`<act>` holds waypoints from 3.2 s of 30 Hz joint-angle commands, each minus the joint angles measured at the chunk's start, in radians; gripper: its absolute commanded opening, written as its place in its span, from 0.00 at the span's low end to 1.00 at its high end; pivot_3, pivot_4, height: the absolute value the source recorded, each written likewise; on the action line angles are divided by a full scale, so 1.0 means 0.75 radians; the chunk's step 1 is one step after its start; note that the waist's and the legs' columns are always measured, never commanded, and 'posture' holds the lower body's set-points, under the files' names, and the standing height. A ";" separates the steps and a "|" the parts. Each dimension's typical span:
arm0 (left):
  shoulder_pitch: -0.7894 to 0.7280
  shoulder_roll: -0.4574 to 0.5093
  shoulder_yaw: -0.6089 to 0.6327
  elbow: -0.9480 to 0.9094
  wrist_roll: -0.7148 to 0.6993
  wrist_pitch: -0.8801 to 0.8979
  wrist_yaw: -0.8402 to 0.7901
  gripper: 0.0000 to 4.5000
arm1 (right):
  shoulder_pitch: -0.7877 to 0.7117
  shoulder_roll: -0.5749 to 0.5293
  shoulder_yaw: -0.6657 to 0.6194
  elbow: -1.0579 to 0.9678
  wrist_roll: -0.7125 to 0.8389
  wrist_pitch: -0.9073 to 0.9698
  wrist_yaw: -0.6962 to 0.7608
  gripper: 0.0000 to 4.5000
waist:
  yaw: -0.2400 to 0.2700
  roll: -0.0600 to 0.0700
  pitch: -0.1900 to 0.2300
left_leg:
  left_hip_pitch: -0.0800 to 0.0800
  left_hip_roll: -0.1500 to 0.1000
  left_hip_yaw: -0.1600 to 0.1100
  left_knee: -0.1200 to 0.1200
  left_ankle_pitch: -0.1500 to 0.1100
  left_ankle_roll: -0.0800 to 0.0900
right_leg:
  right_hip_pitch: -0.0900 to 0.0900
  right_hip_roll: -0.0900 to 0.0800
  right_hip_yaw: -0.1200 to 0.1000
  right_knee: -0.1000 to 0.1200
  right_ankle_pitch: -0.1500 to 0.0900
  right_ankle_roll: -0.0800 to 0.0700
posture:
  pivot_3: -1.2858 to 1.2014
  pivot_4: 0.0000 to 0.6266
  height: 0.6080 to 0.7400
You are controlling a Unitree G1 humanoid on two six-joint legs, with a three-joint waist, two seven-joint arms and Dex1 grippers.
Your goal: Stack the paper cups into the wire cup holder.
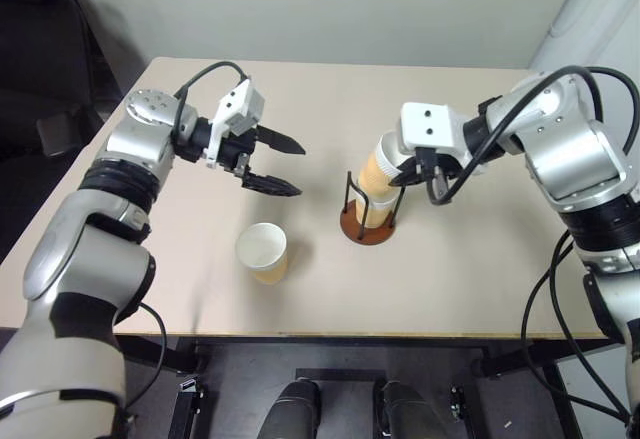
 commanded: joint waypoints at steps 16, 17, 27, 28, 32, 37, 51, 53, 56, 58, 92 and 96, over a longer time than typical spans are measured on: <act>-0.021 0.005 0.029 -0.019 -0.014 -0.010 -0.043 1.00 | 0.033 0.095 -0.046 -0.112 0.043 0.139 -0.077 0.85 | -0.006 0.000 0.000 | 0.001 -0.001 0.001 0.004 0.000 0.000 | 0.000 0.001 0.000 0.004 0.000 0.000 | 0.52 0.24 1.00; -0.021 0.005 0.030 -0.019 -0.015 -0.009 -0.043 1.00 | 0.019 0.109 -0.070 -0.108 0.063 0.172 -0.088 0.93 | -0.005 0.000 0.000 | 0.001 -0.001 0.001 0.004 0.000 0.000 | 0.000 0.002 -0.001 0.005 0.000 0.000 | 0.52 0.24 1.00; -0.101 0.120 -0.020 -0.006 0.104 -0.029 -0.043 1.00 | -0.023 0.030 -0.354 -0.244 0.338 0.449 -0.134 1.00 | -0.005 0.000 0.000 | 0.000 -0.001 0.001 0.003 0.001 -0.001 | -0.001 0.002 -0.001 0.005 -0.002 -0.004 | 0.52 0.24 1.00; -0.102 0.145 -0.045 -0.012 0.124 -0.054 -0.043 1.00 | -0.015 0.002 -0.385 -0.269 0.374 0.459 -0.124 1.00 | -0.006 -0.001 0.000 | -0.001 -0.002 0.002 0.001 0.001 -0.001 | -0.003 0.002 0.000 0.005 -0.002 -0.004 | 0.52 0.24 1.00; -0.101 0.222 -0.134 -0.055 0.128 -0.082 -0.043 1.00 | 0.036 -0.121 -0.471 -0.347 0.498 0.437 -0.062 1.00 | -0.005 -0.001 0.000 | 0.001 0.000 0.002 -0.005 0.001 -0.002 | -0.002 0.000 0.001 0.003 -0.005 -0.006 | 0.52 0.24 1.00; -0.113 0.291 -0.239 -0.136 0.067 -0.070 -0.043 1.00 | 0.084 -0.228 -0.485 -0.329 0.528 0.344 -0.054 1.00 | -0.001 -0.001 -0.001 | 0.001 0.000 0.001 -0.005 0.001 -0.004 | -0.004 0.001 -0.001 0.007 -0.007 -0.008 | 0.52 0.24 1.00; -0.257 0.336 -0.631 -0.124 0.126 -0.271 -0.043 1.00 | 0.162 -0.368 -0.538 -0.363 0.640 0.363 -0.107 1.00 | 0.002 -0.002 0.000 | 0.003 -0.002 -0.001 0.000 0.002 -0.005 | -0.003 0.001 0.000 0.015 -0.008 -0.007 | 0.52 0.24 1.00; -0.254 0.323 -0.629 -0.130 0.106 -0.275 -0.043 1.00 | 0.157 -0.381 -0.541 -0.366 0.655 0.373 -0.111 1.00 | 0.002 -0.001 0.000 | 0.003 -0.001 -0.002 0.001 0.002 -0.005 | -0.002 0.000 0.001 0.015 -0.009 -0.007 | 0.52 0.24 1.00; -0.241 0.324 -0.643 -0.158 0.078 -0.258 -0.043 1.00 | 0.136 -0.402 -0.557 -0.358 0.701 0.419 -0.103 1.00 | 0.001 -0.002 0.000 | 0.002 -0.001 -0.002 0.001 0.002 -0.005 | -0.003 0.001 0.000 0.015 -0.009 -0.007 | 0.52 0.24 1.00; -0.225 0.330 -0.655 -0.196 0.050 -0.234 -0.043 1.00 | 0.117 -0.417 -0.593 -0.359 0.769 0.467 -0.086 1.00 | 0.003 -0.001 0.000 | 0.001 0.000 -0.003 0.001 0.001 -0.005 | -0.004 0.000 0.000 0.015 -0.009 -0.007 | 0.52 0.24 1.00; -0.015 0.399 -0.450 -0.414 0.017 -0.076 -0.043 1.00 | 0.075 -0.390 -0.572 -0.255 0.809 0.340 -0.148 1.00 | 0.002 -0.002 0.000 | 0.003 -0.003 -0.010 0.005 0.000 -0.006 | 0.000 0.002 -0.006 0.017 -0.011 -0.007 | 0.52 0.24 1.00; -0.013 0.394 -0.437 -0.405 0.029 -0.076 -0.043 1.00 | 0.016 -0.355 -0.591 -0.217 0.818 0.356 -0.178 1.00 | 0.002 -0.002 0.000 | 0.003 -0.002 -0.012 0.005 0.000 -0.007 | 0.000 0.002 -0.005 0.017 -0.011 -0.008 | 0.52 0.24 1.00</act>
